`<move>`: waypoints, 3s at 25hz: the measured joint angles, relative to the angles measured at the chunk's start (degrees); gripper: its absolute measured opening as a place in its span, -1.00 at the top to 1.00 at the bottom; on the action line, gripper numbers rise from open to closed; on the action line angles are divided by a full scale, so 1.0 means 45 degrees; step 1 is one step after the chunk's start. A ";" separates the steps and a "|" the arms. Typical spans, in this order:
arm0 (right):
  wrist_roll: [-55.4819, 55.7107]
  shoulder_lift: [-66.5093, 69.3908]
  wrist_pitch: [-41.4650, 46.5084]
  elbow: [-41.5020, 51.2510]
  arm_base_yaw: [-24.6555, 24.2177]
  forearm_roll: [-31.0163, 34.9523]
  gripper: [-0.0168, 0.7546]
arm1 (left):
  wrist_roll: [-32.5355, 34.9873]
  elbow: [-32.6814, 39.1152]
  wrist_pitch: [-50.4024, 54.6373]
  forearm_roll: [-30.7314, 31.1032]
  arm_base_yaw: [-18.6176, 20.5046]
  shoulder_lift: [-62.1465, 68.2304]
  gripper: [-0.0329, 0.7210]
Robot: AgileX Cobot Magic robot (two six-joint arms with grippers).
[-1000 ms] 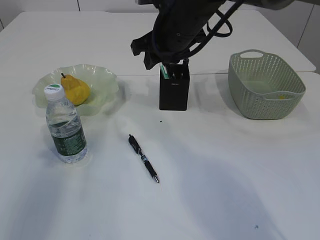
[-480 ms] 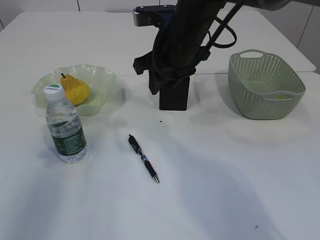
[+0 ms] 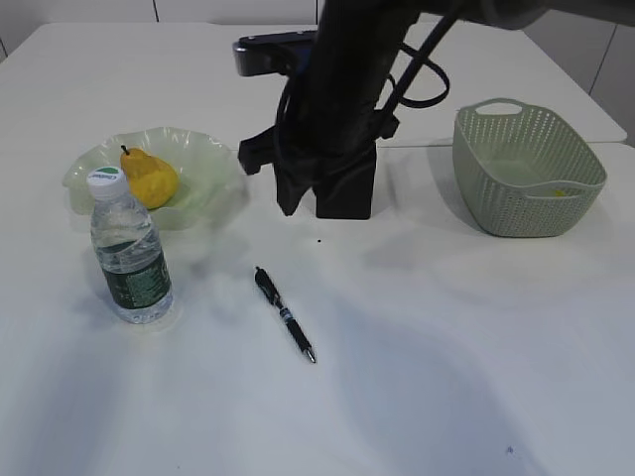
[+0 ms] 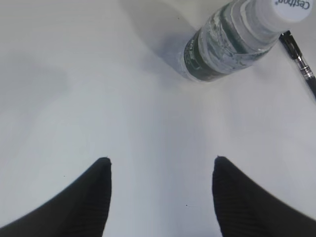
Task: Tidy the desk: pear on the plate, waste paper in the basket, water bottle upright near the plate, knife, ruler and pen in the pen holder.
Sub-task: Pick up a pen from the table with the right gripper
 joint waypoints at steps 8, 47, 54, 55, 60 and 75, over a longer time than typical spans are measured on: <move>0.0597 0.0864 0.0362 -0.0613 0.1297 -0.0982 0.11 | 0.0000 0.0000 -0.0022 0.0000 0.0000 0.0000 -0.30; 0.1515 0.5087 0.0439 -0.3826 0.1548 -0.2031 0.15 | 0.0000 0.0000 -0.0029 0.0000 0.0000 0.0000 -0.30; 0.1515 0.5464 0.0439 -0.3826 0.1548 -0.2031 0.15 | 0.0000 0.0000 -0.0029 0.0000 0.0000 0.0000 -0.30; 0.1515 0.5527 0.0439 -0.3826 0.1548 -0.2031 0.15 | 0.0000 0.0000 -0.0029 0.0000 0.0000 0.0000 -0.30; 0.1515 0.5648 0.0439 -0.3826 0.1519 -0.2031 0.15 | 0.0000 0.0000 -0.0029 0.0000 0.0000 0.0000 -0.30; 0.1493 0.5678 0.0439 -0.3826 0.1273 -0.2021 0.15 | 0.0000 0.0000 -0.0082 0.0000 0.0000 0.0000 -0.30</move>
